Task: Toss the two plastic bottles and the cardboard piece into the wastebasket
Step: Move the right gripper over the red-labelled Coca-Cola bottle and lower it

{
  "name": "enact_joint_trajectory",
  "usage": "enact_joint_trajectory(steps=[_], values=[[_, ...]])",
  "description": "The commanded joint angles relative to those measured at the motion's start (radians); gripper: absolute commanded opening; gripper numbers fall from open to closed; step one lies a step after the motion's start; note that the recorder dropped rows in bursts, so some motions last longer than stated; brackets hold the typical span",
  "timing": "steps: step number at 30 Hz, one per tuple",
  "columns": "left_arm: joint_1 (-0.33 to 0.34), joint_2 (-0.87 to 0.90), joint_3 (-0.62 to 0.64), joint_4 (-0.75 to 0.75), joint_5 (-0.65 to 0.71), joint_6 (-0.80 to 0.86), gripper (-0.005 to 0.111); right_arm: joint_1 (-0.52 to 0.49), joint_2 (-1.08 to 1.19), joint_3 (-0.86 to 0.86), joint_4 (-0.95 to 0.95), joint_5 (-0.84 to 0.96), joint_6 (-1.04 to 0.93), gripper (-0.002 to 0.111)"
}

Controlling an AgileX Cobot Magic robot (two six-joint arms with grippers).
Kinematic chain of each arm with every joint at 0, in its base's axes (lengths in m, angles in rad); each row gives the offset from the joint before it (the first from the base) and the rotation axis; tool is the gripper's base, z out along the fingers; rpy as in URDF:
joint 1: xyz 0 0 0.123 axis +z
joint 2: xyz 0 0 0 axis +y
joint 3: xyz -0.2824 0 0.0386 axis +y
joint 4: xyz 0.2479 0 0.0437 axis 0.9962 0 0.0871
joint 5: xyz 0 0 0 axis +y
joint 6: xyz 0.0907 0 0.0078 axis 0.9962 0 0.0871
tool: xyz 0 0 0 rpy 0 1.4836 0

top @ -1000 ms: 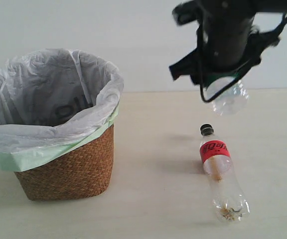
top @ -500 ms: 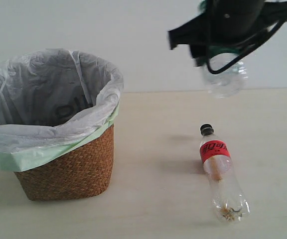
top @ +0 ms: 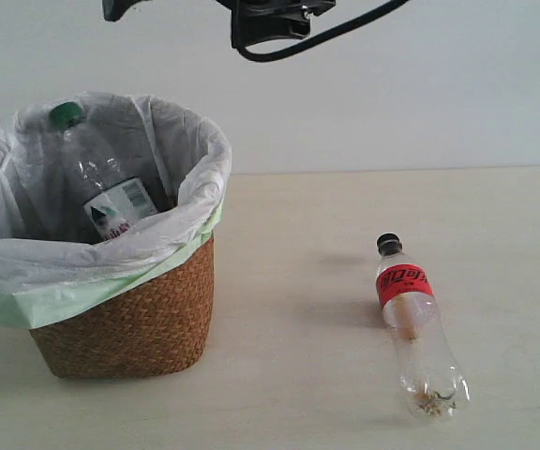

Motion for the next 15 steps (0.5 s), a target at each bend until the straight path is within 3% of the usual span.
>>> enact_joint_trajectory(steps=[1, 5, 15], values=[[0.001, -0.004, 0.004, -0.008, 0.001, 0.007, 0.004, -0.002, -0.014, -0.003, -0.113, 0.132, 0.041, 0.093], [0.001, -0.004, 0.004, -0.008, 0.001, 0.007, 0.004, -0.002, -0.003, -0.002, -0.423, 0.483, 0.218, 0.076], [0.001, -0.004, 0.004, -0.008, 0.001, 0.007, 0.004, -0.048, 0.051, 0.209, -0.572, 0.483, 0.305, 0.076]])
